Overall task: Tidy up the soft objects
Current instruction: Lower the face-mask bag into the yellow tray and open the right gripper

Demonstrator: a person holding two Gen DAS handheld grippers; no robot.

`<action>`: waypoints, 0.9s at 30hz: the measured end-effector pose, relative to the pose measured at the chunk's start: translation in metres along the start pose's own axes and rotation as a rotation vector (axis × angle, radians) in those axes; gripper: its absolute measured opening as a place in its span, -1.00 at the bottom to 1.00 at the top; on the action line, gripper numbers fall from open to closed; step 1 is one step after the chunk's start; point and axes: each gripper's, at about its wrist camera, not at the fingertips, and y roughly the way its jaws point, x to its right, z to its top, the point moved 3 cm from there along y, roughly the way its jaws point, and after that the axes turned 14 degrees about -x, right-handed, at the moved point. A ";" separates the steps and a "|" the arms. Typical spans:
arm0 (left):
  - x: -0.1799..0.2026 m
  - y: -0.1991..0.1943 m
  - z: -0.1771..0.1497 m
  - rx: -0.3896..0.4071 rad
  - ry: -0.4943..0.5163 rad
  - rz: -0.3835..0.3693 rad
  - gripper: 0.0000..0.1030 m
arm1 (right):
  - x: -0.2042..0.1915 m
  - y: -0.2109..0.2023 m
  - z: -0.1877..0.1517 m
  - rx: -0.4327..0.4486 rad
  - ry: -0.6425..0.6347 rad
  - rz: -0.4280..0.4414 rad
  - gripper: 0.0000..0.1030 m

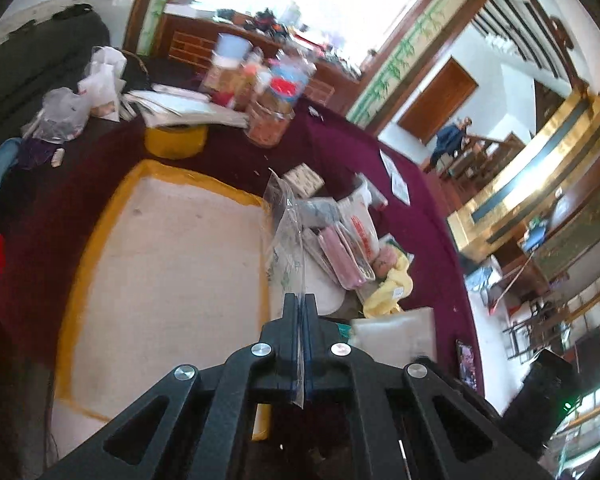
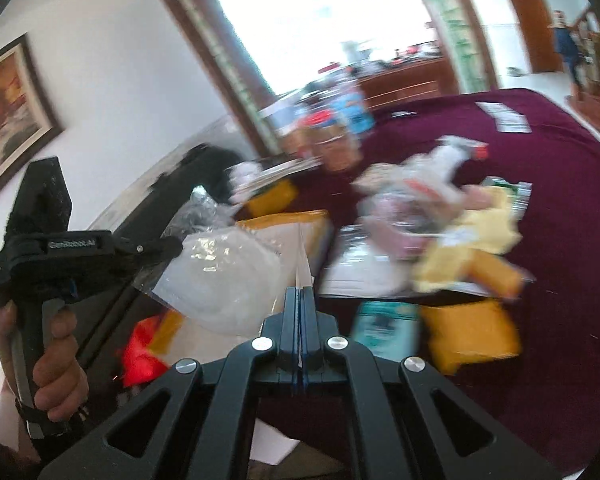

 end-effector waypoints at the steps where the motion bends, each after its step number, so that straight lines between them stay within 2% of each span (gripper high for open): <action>1: -0.003 -0.008 -0.003 0.018 -0.001 0.010 -1.00 | -0.009 0.006 0.003 -0.011 -0.017 0.017 -0.99; 5: -0.012 -0.047 -0.013 0.124 0.029 0.115 -1.00 | -0.043 0.031 0.014 -0.041 -0.069 0.082 -0.99; 10: -0.038 -0.045 -0.007 0.103 0.021 0.255 -0.99 | -0.066 0.071 0.022 -0.136 -0.045 0.174 -0.99; 14: -0.051 -0.047 -0.009 0.133 0.051 0.394 -0.99 | -0.074 0.100 0.023 -0.208 -0.025 0.224 -0.99; 15: -0.053 -0.046 -0.010 0.128 0.060 0.405 -0.99 | -0.075 0.107 0.024 -0.216 -0.026 0.224 -0.99; 19: -0.059 -0.004 -0.011 0.008 0.136 0.513 -0.99 | -0.070 0.133 0.022 -0.263 0.000 0.209 -0.99; 22: -0.060 0.023 -0.013 -0.055 0.175 0.504 -0.98 | -0.061 0.148 0.013 -0.307 0.023 0.189 -0.99; 27: -0.055 0.055 -0.017 -0.154 0.193 0.371 -0.98 | -0.042 0.150 0.000 -0.307 0.051 0.097 -0.99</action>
